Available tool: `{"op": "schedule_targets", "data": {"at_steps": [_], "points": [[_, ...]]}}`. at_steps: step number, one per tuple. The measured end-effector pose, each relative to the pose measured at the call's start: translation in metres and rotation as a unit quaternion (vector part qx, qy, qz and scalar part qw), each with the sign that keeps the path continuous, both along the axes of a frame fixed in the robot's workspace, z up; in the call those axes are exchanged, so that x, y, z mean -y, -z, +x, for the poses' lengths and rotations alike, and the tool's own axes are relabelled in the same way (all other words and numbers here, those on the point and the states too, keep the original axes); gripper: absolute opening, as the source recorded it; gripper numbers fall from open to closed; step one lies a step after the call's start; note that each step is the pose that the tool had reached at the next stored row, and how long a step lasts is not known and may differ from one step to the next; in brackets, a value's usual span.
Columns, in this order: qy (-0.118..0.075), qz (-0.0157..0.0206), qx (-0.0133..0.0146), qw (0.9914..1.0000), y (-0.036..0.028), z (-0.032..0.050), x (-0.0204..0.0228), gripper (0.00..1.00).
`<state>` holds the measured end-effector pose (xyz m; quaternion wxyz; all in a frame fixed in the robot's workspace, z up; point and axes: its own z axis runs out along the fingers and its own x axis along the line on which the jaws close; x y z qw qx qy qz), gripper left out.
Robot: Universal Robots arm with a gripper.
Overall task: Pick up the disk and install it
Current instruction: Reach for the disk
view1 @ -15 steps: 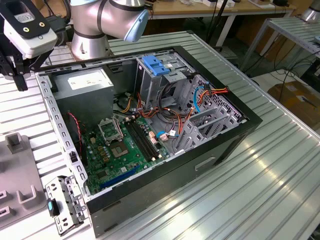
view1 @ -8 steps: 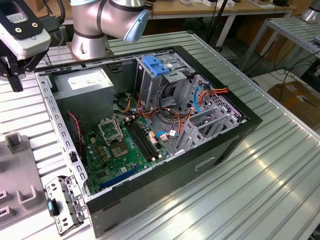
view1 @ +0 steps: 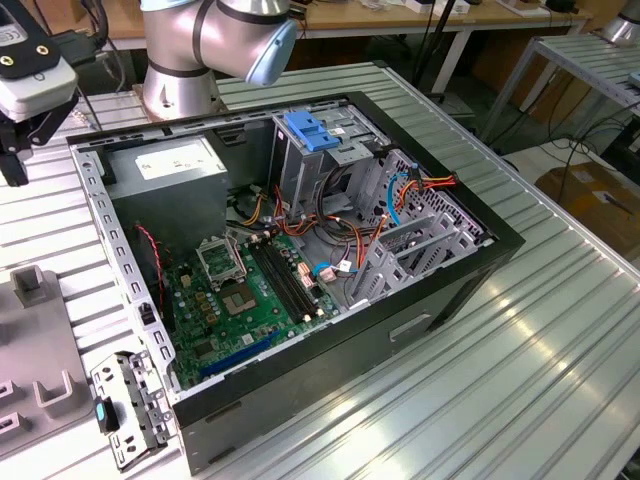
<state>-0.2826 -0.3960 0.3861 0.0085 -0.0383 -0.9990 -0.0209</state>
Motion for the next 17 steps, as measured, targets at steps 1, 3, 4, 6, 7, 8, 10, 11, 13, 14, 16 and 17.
{"op": "schedule_targets", "data": {"at_steps": [1, 3, 4, 6, 7, 8, 10, 11, 13, 14, 16, 17], "points": [[0.000, 0.0000, 0.0000, 1.00000, 0.0000, -0.0018, -0.0004, 0.11], [0.000, 0.0000, 0.0000, 1.00000, 0.0000, -0.0053, -0.0010, 0.11], [0.000, 0.0000, 0.0001, 1.00000, 0.0001, -0.0069, -0.0013, 0.11], [0.000, 0.0000, 0.0000, 1.00000, 0.0001, -0.0110, -0.0021, 0.11], [0.000, 0.0000, 0.0000, 1.00000, 0.0000, -0.0127, -0.0024, 0.11], [0.000, 0.0000, 0.0001, 1.00000, 0.0001, -0.0144, -0.0028, 0.11], [0.000, 0.0001, 0.0001, 1.00000, 0.0001, -0.0187, -0.0036, 0.11], [0.000, 0.0000, 0.0000, 1.00000, 0.0001, -0.0208, -0.0040, 0.11], [0.000, 0.0000, 0.0000, 1.00000, 0.0001, -0.0256, -0.0048, 0.11], [0.000, 0.0000, 0.0000, 1.00000, 0.0001, -0.0277, -0.0051, 0.11], [0.000, 0.0000, 0.0000, 1.00000, 0.0001, -0.0328, -0.0060, 0.11], [0.000, 0.0000, 0.0000, 1.00000, 0.0001, -0.0348, -0.0063, 0.11]]}}
